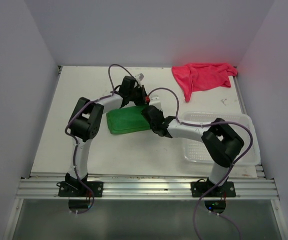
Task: Roll the towels
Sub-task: Roll the towel
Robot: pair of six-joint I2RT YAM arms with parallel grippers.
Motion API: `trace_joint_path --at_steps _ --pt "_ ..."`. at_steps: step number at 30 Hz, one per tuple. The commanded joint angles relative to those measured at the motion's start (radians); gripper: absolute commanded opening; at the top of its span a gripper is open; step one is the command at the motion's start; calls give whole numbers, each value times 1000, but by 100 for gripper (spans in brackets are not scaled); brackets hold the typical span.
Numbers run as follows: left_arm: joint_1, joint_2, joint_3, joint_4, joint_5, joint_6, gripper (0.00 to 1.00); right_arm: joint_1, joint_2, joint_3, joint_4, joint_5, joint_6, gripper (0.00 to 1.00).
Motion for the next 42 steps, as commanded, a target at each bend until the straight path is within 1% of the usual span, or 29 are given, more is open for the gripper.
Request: trace_joint_path --at_steps 1,8,13,21,40,42 --pt "38 -77 -14 174 -1 -12 0 34 -36 32 -69 125 -80 0" --pt "56 -88 -65 221 22 -10 0 80 5 52 -92 214 -138 0" --pt "69 -86 -94 240 32 0 0 98 36 84 -103 223 -166 0" --pt "81 -89 -118 251 46 16 0 110 100 138 -130 185 -165 0" --pt "87 -96 -152 209 8 103 0 115 160 141 -124 106 -99 0" --pt "87 -96 -155 211 5 105 0 115 168 150 -129 100 -83 4"
